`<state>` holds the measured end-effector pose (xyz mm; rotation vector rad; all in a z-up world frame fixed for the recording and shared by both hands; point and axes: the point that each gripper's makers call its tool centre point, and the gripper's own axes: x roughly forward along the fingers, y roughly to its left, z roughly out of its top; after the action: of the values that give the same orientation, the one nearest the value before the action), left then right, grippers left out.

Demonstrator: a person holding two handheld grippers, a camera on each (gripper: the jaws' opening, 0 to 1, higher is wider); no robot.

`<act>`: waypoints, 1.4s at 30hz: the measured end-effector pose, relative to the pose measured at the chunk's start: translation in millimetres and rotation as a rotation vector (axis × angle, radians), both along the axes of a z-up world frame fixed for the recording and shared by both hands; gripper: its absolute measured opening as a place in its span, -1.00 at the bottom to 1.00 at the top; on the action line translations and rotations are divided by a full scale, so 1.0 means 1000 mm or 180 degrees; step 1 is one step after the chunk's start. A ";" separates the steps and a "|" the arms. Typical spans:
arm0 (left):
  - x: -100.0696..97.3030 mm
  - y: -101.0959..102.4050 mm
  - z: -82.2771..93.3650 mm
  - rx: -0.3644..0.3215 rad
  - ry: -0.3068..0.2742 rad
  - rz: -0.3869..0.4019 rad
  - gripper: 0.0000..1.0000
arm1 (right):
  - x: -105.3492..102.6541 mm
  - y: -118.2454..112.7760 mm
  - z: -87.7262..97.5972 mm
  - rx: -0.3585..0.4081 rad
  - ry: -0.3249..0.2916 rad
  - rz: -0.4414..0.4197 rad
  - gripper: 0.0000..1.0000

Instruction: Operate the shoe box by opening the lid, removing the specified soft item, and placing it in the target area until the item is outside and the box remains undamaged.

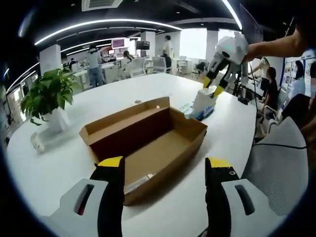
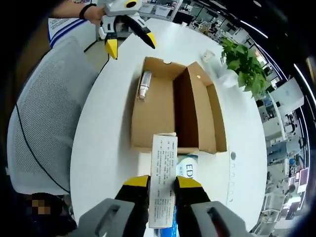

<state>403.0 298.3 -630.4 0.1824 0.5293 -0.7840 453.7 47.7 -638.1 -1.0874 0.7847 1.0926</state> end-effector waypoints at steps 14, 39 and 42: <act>-0.001 0.002 -0.003 0.0030 0.0068 0.0037 0.31 | 0.062 -0.078 -0.032 -0.0314 -0.0166 -0.0330 -0.71; 0.001 0.010 -0.006 0.0160 0.0155 0.0139 0.31 | 0.105 -0.143 -0.055 -0.0388 -0.0090 -0.0702 -0.70; 0.000 0.011 -0.007 0.0181 0.0169 0.0148 0.31 | 0.111 -0.148 -0.060 -0.0412 -0.0091 -0.0708 -0.70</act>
<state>403.1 309.0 -637.3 0.2016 0.6045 -0.7307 564.4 -100.6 -698.3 -1.0924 0.9399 0.8465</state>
